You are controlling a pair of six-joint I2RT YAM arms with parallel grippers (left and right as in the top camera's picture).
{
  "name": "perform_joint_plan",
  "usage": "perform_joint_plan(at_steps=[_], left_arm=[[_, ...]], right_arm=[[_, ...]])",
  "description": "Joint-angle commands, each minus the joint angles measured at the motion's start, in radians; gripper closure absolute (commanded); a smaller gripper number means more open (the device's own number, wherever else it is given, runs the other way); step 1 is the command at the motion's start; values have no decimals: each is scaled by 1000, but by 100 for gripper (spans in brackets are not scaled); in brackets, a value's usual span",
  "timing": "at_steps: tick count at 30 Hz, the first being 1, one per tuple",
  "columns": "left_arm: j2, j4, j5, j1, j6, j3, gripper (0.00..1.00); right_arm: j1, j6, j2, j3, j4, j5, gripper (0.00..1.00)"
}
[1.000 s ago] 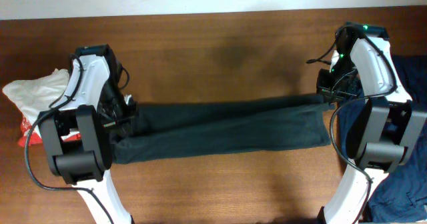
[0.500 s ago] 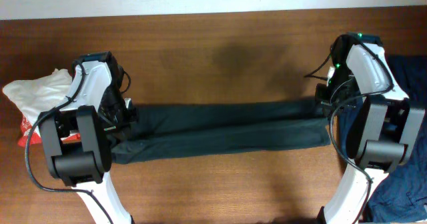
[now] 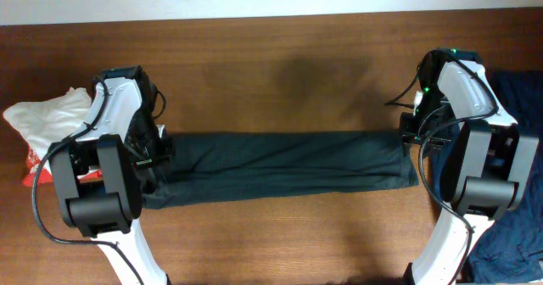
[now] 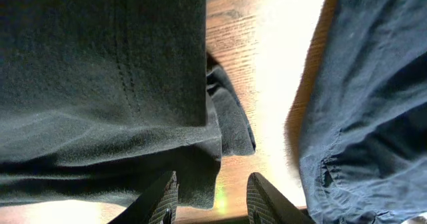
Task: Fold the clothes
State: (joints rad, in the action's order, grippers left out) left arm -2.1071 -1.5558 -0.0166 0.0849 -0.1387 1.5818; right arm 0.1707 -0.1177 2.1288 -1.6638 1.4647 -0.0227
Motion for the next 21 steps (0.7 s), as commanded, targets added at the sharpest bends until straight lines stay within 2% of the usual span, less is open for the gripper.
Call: perform_joint_plan(at_steps=[1,3,4,8,9,13,15,16,18,20,21], left_arm=[[27,-24,33,3,-2,10,69],[27,-6,84,3,-21,36,69],[27,71,82,3,-36,49,68],[26,295,-69,-14,-35,46,69],[26,298,-112,-22,-35,46,71],[35,121,-206,-23,30,58,73],[118,23,-196,-24,32,59,72],[148,1,-174,-23,29,59,72],[210,-42,-31,-23,-73,55,69],[234,-50,5,-23,-104,37,68],[235,-50,1,-23,-104,18,65]], right_arm=[[2,33,-12,5,-23,-11,62],[2,35,-12,5,-30,-11,62],[2,36,-12,5,-32,-9,61],[2,35,-12,5,-33,-8,61],[2,35,-12,5,-33,-9,61],[2,35,-12,5,-37,-9,55],[2,36,-12,5,-47,-9,51],[2,36,-12,5,-48,-9,51],[2,35,-12,5,-53,-9,50],[2,35,-12,5,-60,-9,50],[2,35,-12,5,-60,-9,50]])
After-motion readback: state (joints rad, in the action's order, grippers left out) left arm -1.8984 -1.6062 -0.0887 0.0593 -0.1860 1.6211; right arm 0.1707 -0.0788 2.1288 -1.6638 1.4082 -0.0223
